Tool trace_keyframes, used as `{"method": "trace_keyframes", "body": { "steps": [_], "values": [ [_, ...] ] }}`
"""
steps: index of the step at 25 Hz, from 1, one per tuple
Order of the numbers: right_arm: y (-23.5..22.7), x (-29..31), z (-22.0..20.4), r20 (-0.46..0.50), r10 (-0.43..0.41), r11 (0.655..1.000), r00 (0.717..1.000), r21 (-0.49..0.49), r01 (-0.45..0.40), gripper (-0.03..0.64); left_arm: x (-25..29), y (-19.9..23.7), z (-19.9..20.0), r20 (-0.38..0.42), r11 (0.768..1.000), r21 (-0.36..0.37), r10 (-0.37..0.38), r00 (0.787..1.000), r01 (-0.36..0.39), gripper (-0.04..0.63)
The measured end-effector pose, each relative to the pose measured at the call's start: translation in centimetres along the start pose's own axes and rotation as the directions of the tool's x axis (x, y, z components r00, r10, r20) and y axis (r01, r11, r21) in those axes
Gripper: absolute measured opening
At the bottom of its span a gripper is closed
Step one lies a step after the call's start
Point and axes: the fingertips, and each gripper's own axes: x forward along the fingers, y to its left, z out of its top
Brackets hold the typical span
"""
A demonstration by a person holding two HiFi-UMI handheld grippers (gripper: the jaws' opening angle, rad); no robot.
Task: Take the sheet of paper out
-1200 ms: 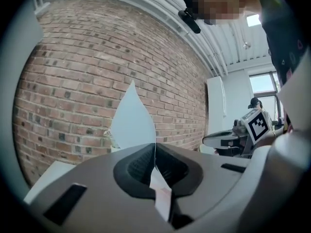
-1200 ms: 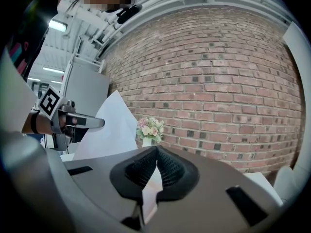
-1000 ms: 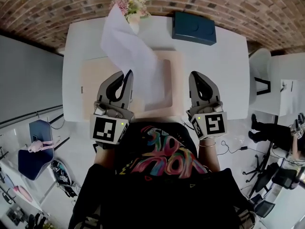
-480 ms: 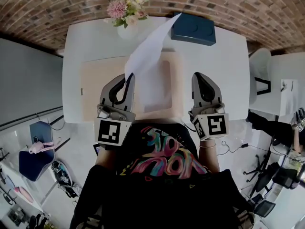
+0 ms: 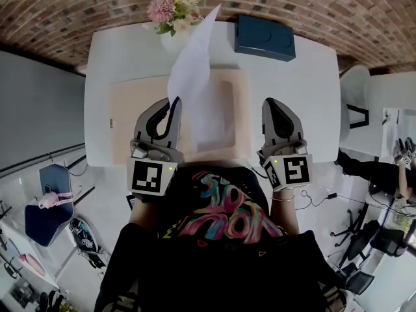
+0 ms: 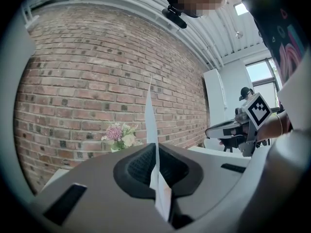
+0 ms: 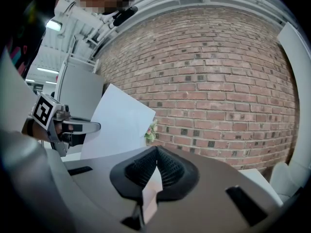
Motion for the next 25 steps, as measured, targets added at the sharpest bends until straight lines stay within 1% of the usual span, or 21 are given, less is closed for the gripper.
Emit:
{"method": "trace_keyframes", "body": {
  "steps": [7, 11, 16, 20, 25],
  "values": [
    [0.5, 0.4, 0.2, 0.006, 0.012, 1.000, 1.000, 0.010, -0.012, 0.015, -0.3, 0.6, -0.1, -0.002, 1.000, -0.006, 0.004, 1.000, -0.004, 0.023],
    [1.0, 0.7, 0.0, -0.006, 0.036, 0.999, 0.999, -0.006, -0.036, 0.015, -0.4, 1.0, -0.2, -0.006, 1.000, -0.007, 0.009, 1.000, -0.009, 0.023],
    [1.2, 1.3, 1.3, 0.036, 0.021, 0.999, 0.999, 0.036, -0.022, 0.015, -0.2, 1.3, -0.5, -0.014, 1.000, -0.022, 0.007, 1.000, -0.007, 0.023],
    [1.2, 1.1, 0.0, -0.004, 0.035, 0.999, 0.999, 0.006, -0.035, 0.015, -0.2, 1.5, -0.9, -0.025, 1.000, -0.029, 0.004, 1.000, -0.005, 0.023],
    [1.1, 1.3, -0.1, -0.017, 0.034, 0.999, 0.999, 0.005, -0.034, 0.015, -0.1, 1.9, -1.1, -0.033, 0.999, -0.034, 0.004, 0.999, -0.005, 0.023]
  ]
}}
